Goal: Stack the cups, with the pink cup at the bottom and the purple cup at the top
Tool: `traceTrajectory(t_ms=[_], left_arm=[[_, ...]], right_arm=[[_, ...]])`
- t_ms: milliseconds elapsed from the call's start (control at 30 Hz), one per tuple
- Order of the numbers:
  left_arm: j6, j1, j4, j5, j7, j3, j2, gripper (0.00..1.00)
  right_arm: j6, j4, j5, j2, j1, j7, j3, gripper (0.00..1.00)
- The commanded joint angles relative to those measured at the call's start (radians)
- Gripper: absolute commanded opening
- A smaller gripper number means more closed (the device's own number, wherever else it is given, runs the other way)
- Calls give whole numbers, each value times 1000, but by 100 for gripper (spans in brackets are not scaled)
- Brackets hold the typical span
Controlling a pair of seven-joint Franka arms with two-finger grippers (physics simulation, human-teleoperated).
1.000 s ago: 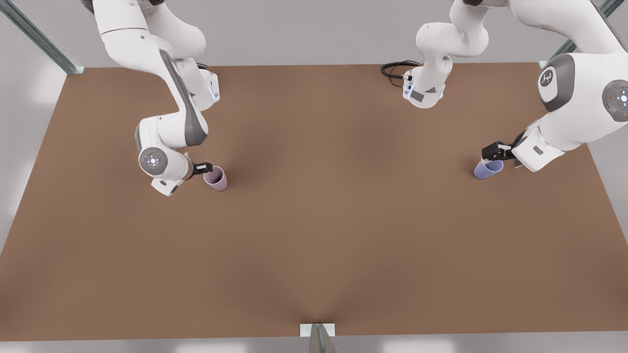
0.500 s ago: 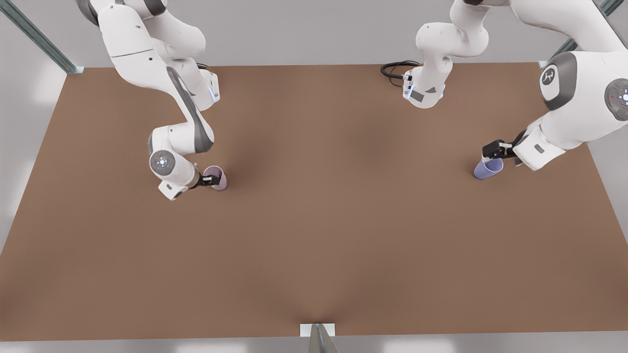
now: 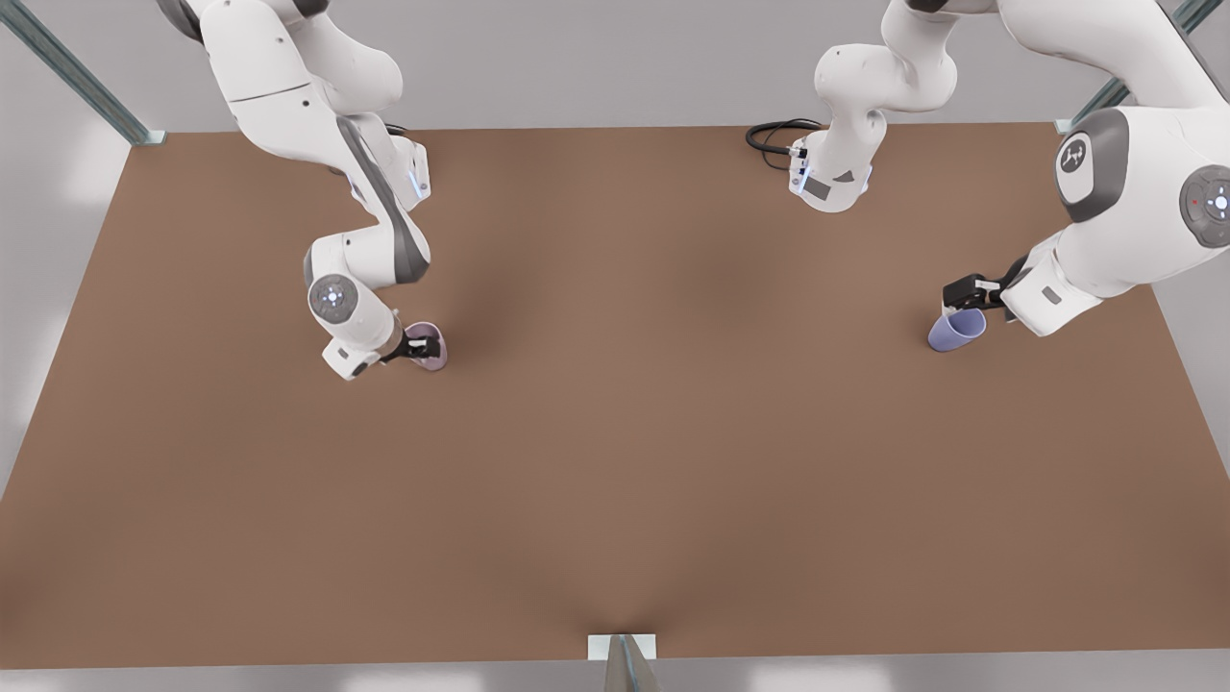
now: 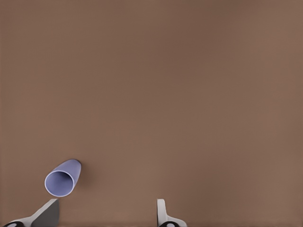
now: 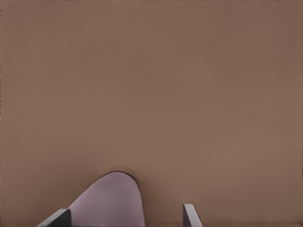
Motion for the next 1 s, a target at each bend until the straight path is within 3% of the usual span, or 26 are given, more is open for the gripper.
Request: traceTrajectory(t_ms=[0,267,333,367,533,600,733,800,867,900,967], left_arm=[[-1,1,0,2,3,2,0,100],[3,1,1,2,3,2,0,100],[3,1,3,2,3,2,0,100],[2,1,3,2,3,2,0,100],[3,1,3,2,3,2,0,100],[5,1,3,2,3,2,1,100],[5,1,4,0,3,0,6,100],[5,1,4,0,2,0,7,100],[5,1,4,0,3,0,7,100],[5,1,4,2,3,2,6,100],[3,1,4,2,2,2,7,100]], right_arm=[[-1,3,-1,-7,-3,39,0,90],[-26,-61,-2,-70,-1,18,0,90],[80,-127,-4,-62,-1,18,0,90],[123,-124,-4,-24,-1,19,0,84],[168,-112,-2,5,0,25,20,28],[166,-109,-2,5,-1,25,20,21],[154,-61,1,7,0,35,29,21],[100,48,2,66,0,209,143,21],[-33,264,-4,191,2,426,241,21],[-58,358,-5,258,11,489,268,21],[-202,699,-44,462,124,653,262,21]])
